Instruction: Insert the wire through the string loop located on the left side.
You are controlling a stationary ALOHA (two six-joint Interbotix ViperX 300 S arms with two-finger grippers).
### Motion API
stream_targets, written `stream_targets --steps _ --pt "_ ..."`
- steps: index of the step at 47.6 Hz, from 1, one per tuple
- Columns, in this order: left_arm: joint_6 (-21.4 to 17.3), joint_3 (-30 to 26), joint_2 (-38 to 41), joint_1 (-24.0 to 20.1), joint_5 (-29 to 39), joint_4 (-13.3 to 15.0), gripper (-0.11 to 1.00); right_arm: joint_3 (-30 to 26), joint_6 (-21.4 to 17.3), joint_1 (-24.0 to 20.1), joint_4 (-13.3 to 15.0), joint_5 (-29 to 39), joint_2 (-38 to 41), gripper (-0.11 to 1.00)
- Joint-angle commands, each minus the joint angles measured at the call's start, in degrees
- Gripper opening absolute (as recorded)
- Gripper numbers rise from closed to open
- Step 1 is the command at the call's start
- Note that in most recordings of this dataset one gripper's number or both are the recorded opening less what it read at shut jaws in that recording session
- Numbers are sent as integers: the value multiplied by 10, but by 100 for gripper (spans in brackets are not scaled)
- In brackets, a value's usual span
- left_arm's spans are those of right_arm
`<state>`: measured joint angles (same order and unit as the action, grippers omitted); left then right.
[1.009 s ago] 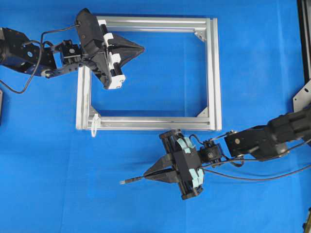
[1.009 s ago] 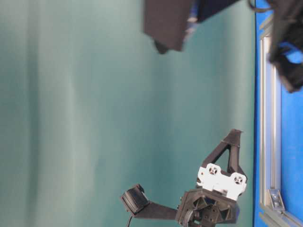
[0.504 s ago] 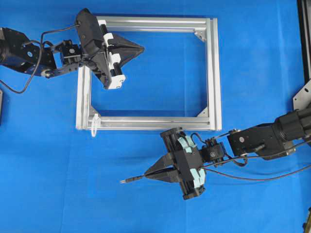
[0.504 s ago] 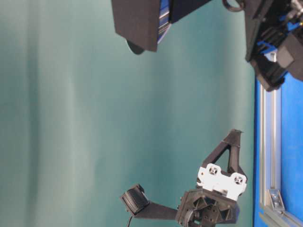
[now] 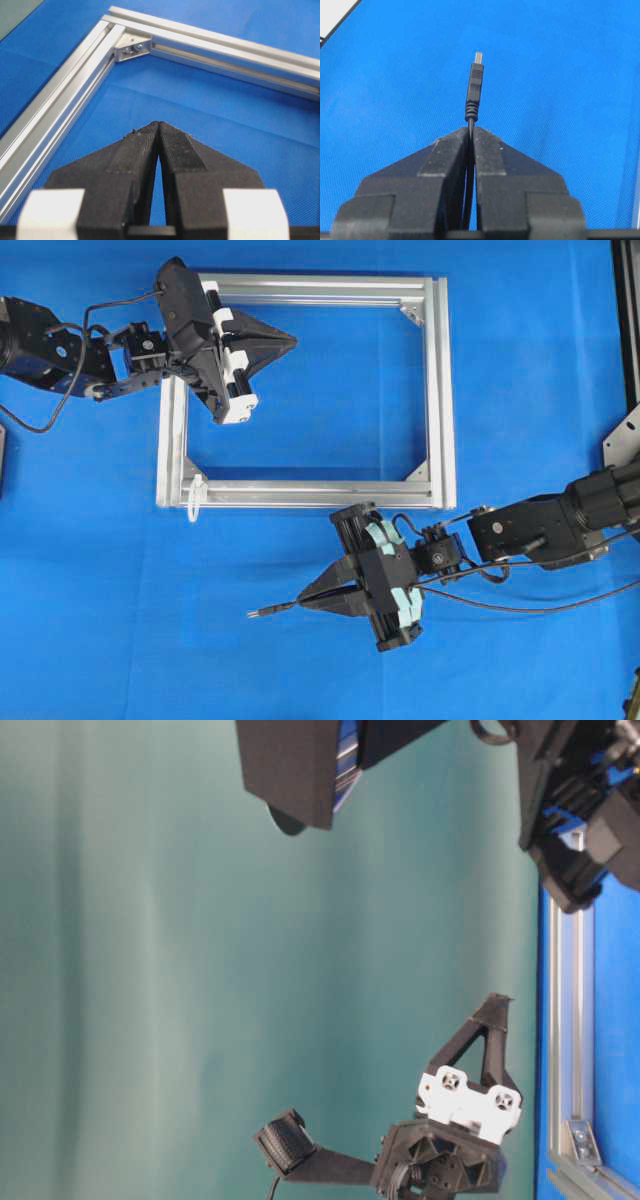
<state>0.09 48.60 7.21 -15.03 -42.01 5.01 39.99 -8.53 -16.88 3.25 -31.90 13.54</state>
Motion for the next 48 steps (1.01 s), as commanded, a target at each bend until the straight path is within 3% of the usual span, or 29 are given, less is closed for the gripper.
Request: stream_targets --steps 1,35,48 --pt "1 -4 -19 2 -3 -2 0 -10 2 -2 -2 -3 -19 -10" --pt "1 -4 -19 2 -3 -2 0 -10 2 -2 -2 -2 -19 -10" --pt "1 -3 -19 2 -3 -2 0 -7 2 26 -2 -2 -21 -10"
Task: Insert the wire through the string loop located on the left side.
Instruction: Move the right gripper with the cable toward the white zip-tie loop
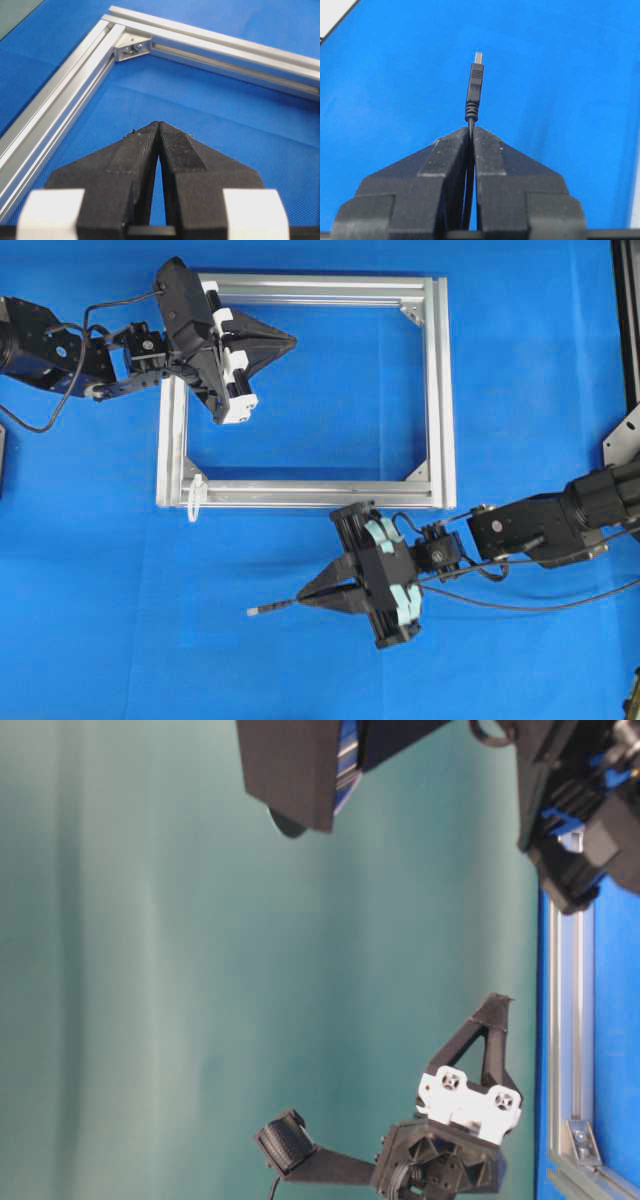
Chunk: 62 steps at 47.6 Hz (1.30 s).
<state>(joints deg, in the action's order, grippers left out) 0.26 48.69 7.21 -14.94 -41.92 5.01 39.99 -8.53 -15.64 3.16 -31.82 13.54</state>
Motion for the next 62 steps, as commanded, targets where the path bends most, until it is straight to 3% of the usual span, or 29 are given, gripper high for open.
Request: stream_targets --steps 1,30,62 --pt "-1 -4 -19 1 -4 -2 0 -7 2 17 -1 -3 -21 -10" --pt "-1 0 -20 1 -4 -2 0 -6 6 141 -1 15 -24 -10" --pt "0 4 -21 0 -4 -2 0 -32 6 151 -2 15 -10 -10"
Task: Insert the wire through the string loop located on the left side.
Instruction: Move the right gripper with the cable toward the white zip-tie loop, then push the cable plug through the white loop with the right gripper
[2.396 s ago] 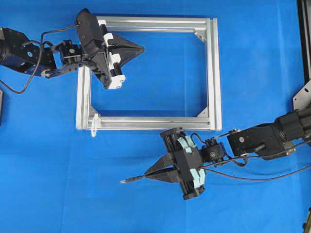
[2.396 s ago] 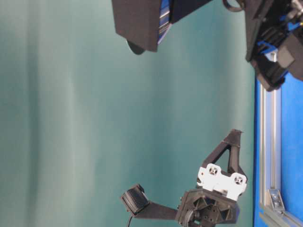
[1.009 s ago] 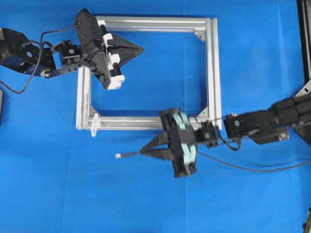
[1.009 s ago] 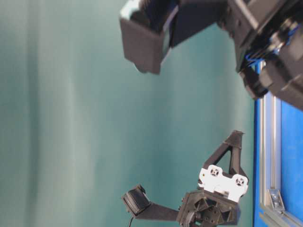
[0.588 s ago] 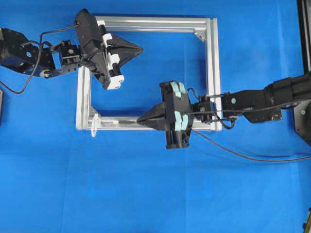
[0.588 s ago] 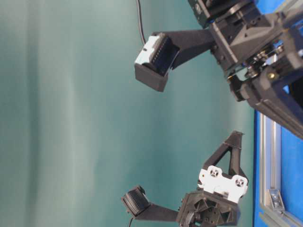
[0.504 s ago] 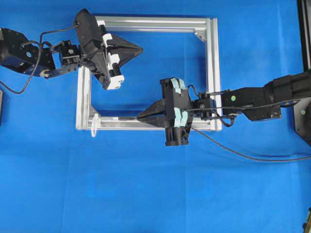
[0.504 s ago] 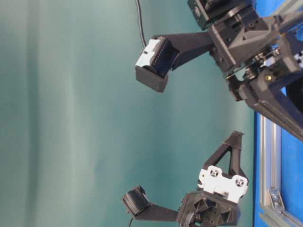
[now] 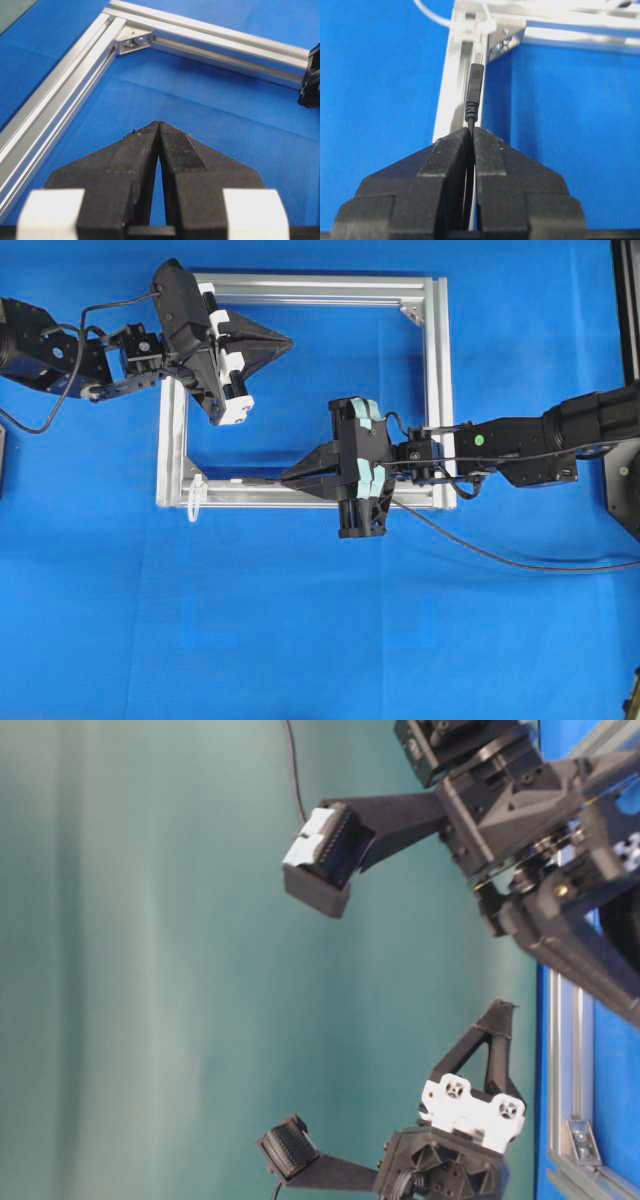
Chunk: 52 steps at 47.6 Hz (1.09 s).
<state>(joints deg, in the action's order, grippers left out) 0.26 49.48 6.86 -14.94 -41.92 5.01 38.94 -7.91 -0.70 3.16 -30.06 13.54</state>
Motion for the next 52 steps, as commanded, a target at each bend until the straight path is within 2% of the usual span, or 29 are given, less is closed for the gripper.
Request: stream_targets --steps 1,20,52 --pt "0 -5 -18 1 -4 -2 0 -24 0 2 -2 -3 -8 -10" --pt "-1 -5 -18 -1 -4 -2 0 -88 0 2 -2 28 39 -10" --pt "0 -4 -18 -4 -3 -2 0 -84 0 1 -2 30 39 -10"
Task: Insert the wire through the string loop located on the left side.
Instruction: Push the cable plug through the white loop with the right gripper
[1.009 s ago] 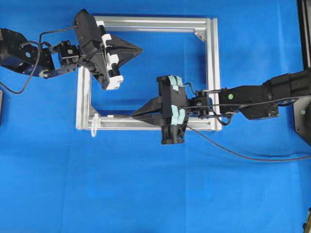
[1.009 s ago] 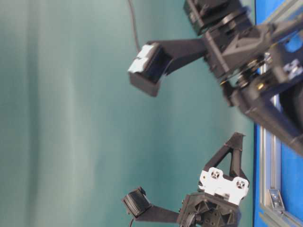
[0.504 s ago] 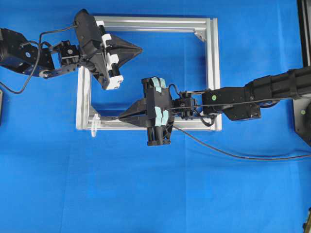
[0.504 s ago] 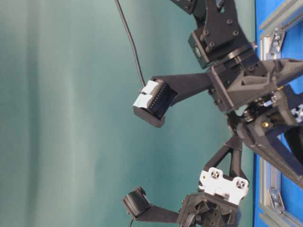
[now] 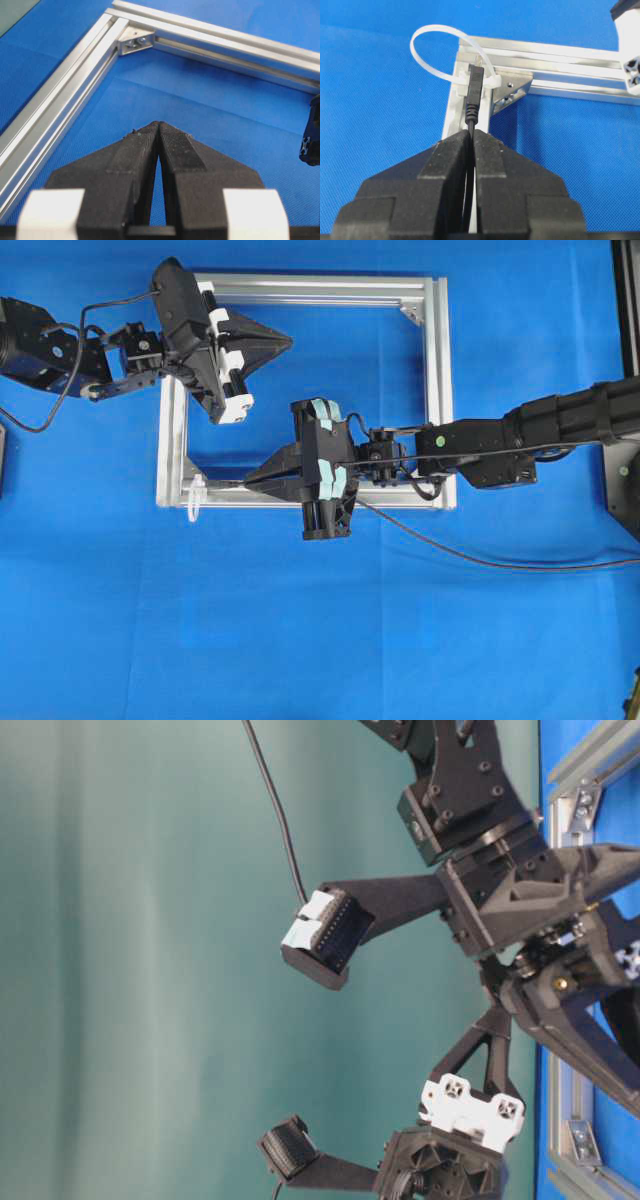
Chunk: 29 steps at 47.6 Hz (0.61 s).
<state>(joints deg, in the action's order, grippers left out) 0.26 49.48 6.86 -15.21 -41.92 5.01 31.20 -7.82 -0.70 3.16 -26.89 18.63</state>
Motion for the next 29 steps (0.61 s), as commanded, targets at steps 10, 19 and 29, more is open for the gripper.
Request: stream_targets --steps 10,19,29 --pt "-1 -4 -18 -1 0 -2 0 -7 0 1 -2 -2 -12 -10" --pt "0 -4 -18 -1 0 -2 0 -8 -1 1 -2 -2 -11 -10" --pt "-1 -4 -18 -1 0 -2 0 -7 -1 1 -2 -2 -12 -10"
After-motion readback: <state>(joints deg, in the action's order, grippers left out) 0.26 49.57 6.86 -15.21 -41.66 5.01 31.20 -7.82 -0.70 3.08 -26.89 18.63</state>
